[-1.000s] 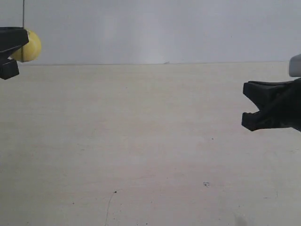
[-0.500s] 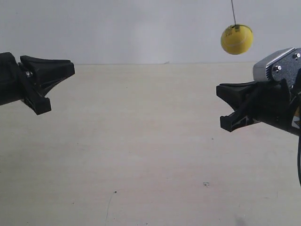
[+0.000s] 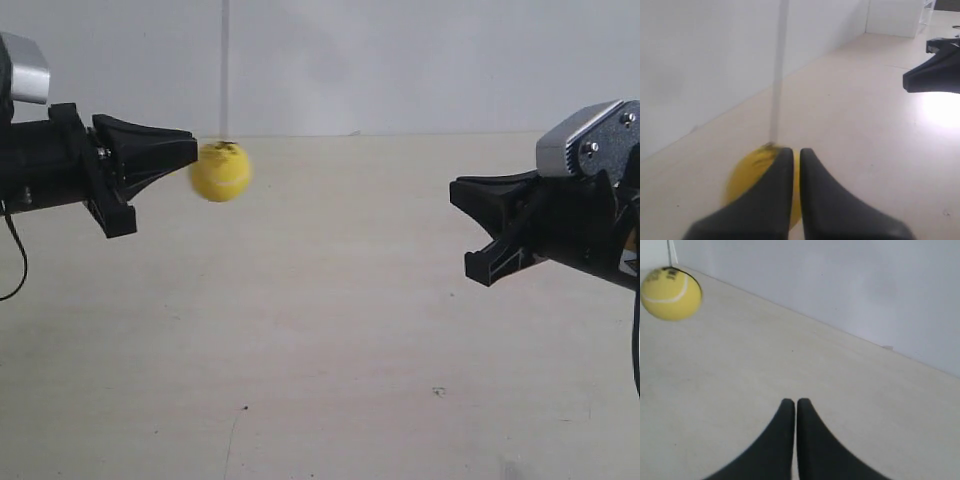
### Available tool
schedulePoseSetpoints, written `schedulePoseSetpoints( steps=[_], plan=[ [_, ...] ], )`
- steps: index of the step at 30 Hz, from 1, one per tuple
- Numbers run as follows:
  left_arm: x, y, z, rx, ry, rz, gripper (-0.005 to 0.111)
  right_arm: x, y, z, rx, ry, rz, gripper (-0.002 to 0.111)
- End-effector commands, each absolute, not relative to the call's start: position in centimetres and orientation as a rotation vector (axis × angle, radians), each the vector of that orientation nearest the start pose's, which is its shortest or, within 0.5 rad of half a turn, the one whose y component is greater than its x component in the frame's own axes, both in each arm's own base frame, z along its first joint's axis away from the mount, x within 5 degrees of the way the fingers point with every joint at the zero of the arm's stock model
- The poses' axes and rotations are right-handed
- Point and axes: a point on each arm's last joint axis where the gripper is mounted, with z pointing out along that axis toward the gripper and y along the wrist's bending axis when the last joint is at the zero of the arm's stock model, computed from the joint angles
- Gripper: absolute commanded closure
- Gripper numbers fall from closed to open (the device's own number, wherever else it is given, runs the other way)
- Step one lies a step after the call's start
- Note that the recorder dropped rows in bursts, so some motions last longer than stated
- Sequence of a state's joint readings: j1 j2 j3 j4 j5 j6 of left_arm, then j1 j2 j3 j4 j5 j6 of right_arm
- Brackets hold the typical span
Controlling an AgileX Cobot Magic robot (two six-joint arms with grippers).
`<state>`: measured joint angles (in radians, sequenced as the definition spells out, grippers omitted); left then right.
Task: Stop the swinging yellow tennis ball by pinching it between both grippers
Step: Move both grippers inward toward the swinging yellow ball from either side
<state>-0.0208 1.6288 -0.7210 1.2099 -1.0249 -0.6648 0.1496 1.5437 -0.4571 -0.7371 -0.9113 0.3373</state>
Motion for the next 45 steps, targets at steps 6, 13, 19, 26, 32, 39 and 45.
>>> schedulePoseSetpoints(
  steps=[6,13,19,26,32,39,45],
  plan=[
    [29.3,-9.4,21.6,0.933,1.607,-0.660,0.102,24.9,9.0,19.4,-0.704,1.599,0.518,0.108],
    [29.3,-9.4,21.6,0.933,1.606,-0.661,0.102,25.6,9.1,20.2,-0.716,1.566,0.501,0.108],
    [29.3,-9.4,21.7,0.924,1.603,-0.661,0.102,26.4,9.2,20.8,-0.730,1.548,0.467,0.108],
    [29.6,-9.3,21.6,0.914,1.599,-0.627,0.102,26.7,9.0,20.7,-0.764,1.553,0.406,0.108],
    [30.4,-9.2,20.1,0.906,1.618,-0.611,0.102,26.7,9.0,20.7,-0.760,1.560,0.403,0.108],
    [31.7,-9.3,18.6,0.889,1.641,-0.615,0.102,28.3,9.3,18.7,-0.754,1.603,0.440,0.108],
    [31.8,-9.3,18.6,0.895,1.632,-0.625,0.102,30.2,10.1,16.8,-0.749,1.567,0.527,0.108]
  ],
)
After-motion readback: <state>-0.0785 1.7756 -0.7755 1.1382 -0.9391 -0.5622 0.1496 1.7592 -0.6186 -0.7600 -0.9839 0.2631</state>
